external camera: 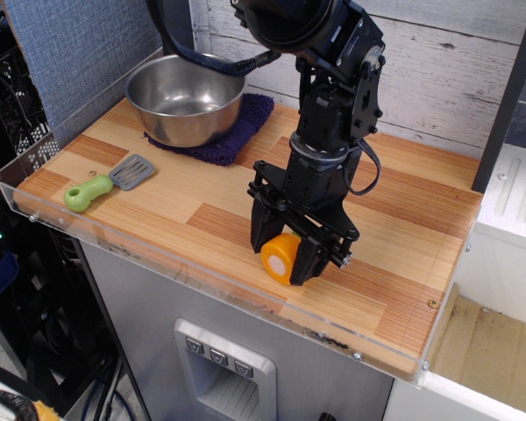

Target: Move the carrot from right side to left side

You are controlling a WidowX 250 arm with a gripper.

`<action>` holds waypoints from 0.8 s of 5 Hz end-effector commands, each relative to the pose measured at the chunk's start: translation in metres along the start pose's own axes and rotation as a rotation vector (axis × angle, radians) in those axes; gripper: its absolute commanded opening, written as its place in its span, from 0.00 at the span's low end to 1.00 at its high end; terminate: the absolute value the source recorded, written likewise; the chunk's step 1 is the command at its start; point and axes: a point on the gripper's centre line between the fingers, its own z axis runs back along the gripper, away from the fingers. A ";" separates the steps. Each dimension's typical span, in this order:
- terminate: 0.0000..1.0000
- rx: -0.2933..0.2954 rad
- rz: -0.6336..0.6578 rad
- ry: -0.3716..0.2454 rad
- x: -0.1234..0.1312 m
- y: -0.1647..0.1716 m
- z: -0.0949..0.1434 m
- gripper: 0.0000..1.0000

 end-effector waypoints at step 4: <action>0.00 -0.053 0.438 -0.407 0.021 0.201 0.168 0.00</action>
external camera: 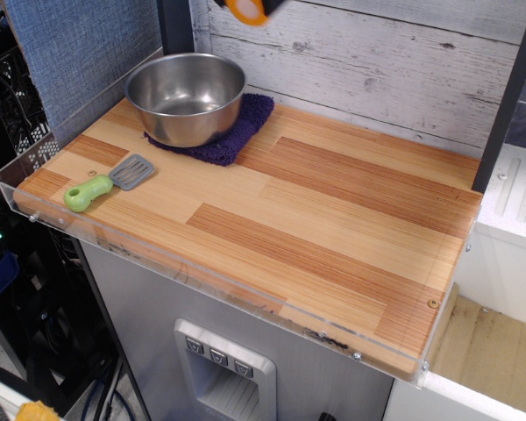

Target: Move the carrot from right side to left side

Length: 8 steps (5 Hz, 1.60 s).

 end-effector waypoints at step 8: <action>0.00 0.155 0.018 0.255 -0.024 0.074 -0.041 1.00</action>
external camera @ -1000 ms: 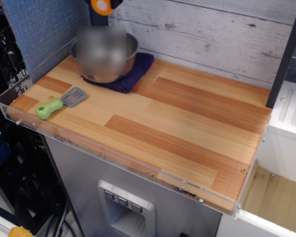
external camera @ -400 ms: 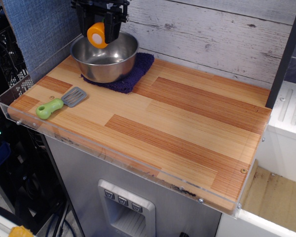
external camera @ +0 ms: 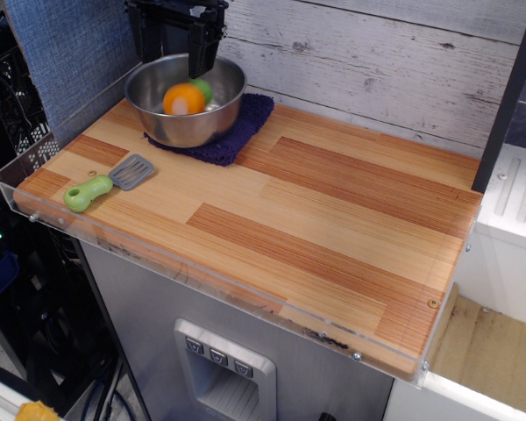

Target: Move the carrot from right side to left side

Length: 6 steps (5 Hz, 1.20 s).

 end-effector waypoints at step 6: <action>0.00 0.032 -0.097 -0.271 -0.054 -0.042 0.080 1.00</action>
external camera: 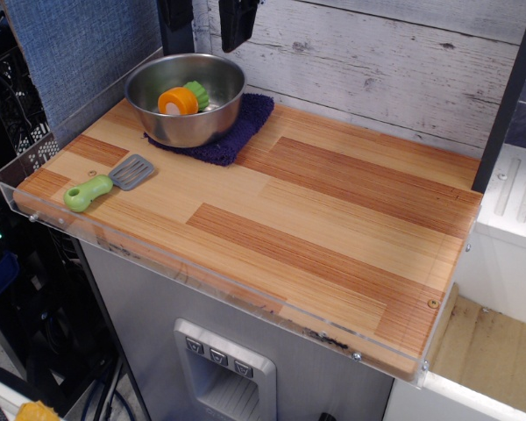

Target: Move the carrot from right side to left side

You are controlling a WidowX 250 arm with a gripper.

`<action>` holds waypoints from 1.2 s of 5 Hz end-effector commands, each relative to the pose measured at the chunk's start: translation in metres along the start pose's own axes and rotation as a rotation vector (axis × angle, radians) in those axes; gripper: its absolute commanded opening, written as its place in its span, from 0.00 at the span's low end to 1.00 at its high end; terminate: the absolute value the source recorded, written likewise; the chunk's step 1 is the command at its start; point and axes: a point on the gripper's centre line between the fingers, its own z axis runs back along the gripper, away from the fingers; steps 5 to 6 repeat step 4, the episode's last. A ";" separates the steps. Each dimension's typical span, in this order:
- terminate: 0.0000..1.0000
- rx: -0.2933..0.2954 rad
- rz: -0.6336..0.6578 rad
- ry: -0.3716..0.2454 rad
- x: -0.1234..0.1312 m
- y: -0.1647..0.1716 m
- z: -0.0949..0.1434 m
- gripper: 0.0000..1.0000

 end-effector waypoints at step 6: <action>1.00 -0.023 0.063 0.017 -0.021 0.009 0.026 1.00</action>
